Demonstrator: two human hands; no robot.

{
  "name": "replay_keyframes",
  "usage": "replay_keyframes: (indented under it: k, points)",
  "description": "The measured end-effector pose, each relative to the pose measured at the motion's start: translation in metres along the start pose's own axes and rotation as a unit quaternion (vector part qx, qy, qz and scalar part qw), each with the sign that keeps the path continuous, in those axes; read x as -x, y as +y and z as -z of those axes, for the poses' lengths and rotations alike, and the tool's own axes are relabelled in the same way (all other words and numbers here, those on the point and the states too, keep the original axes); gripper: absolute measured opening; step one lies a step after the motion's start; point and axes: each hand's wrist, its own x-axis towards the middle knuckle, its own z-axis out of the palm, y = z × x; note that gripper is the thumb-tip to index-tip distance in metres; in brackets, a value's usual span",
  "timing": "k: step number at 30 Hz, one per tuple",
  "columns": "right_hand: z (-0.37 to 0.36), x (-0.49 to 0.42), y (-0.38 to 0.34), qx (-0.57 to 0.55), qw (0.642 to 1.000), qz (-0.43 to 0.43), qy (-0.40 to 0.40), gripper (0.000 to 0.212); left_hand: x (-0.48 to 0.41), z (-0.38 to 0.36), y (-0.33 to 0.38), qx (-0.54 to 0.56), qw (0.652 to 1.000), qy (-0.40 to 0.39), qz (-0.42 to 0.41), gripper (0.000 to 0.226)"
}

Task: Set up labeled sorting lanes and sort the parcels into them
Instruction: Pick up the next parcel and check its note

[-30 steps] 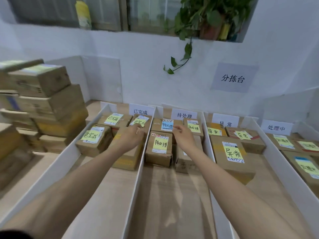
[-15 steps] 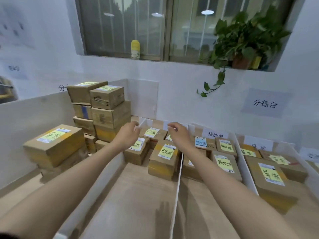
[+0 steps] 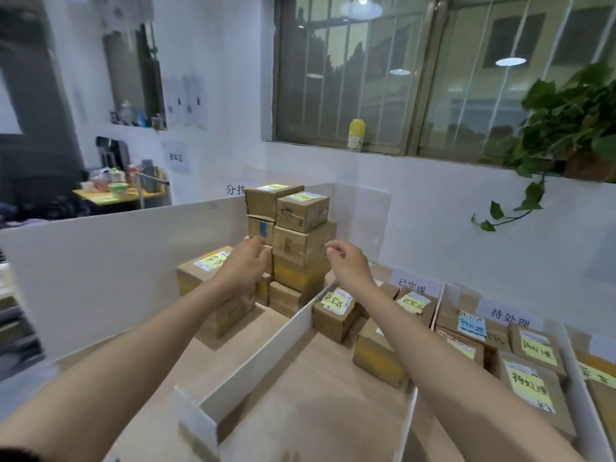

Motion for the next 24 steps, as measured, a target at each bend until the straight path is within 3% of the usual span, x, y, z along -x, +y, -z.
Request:
replay_keyframes:
  k: [8,24]
  points:
    - [-0.051,0.018,-0.036,-0.019,0.994,0.06,-0.086,0.032,0.054,0.056,-0.032,-0.068,0.992,0.052,0.093,0.036]
    - [-0.175,0.073,-0.101,-0.093,0.961,0.1,-0.239,0.03,0.171,0.16,-0.107,-0.135,0.953,0.122,0.243,0.039]
